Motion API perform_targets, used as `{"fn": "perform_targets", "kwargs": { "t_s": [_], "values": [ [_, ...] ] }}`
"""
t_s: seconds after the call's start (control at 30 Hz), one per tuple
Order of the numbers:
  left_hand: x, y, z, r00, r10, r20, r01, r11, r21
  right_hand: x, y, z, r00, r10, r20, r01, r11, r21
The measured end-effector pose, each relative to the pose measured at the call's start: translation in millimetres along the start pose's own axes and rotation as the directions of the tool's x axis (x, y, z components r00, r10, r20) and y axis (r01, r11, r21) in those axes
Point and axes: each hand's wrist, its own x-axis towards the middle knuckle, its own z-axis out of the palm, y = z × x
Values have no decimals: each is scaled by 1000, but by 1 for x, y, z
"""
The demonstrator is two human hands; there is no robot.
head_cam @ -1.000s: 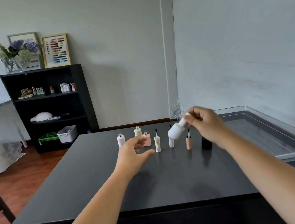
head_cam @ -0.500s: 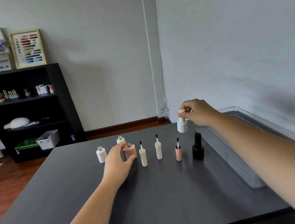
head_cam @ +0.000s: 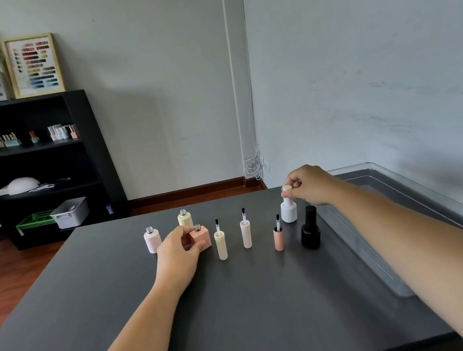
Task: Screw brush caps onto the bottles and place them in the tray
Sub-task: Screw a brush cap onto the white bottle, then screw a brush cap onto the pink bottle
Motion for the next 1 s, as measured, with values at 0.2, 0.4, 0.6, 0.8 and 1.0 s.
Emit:
{"fn": "perform_targets", "kwargs": {
  "t_s": [0.2, 0.4, 0.6, 0.8, 1.0],
  "values": [
    [-17, -1, -8, 1000, -29, -5, 29, 998, -47, -33, -21, -18, 940, -71, -334, 91, 995, 45],
    [-43, 3, -15, 999, -2, -39, -3, 990, -141, -104, -48, 31, 925, -60, -375, 140, 972, 190],
    [-67, 2, -18, 997, 40, -63, -52, 978, -203, -124, -40, 70, 937, 76, -340, -3, 978, 210],
    [-82, -2, -23, 997, 69, -42, -77, 975, -208, -112, -42, 83, 923, 238, -302, -167, 956, 242],
    [-79, -5, -22, 997, 78, 10, -76, 986, -149, -100, -42, 89, 920, 255, -298, -175, 947, 269]
  ]
}}
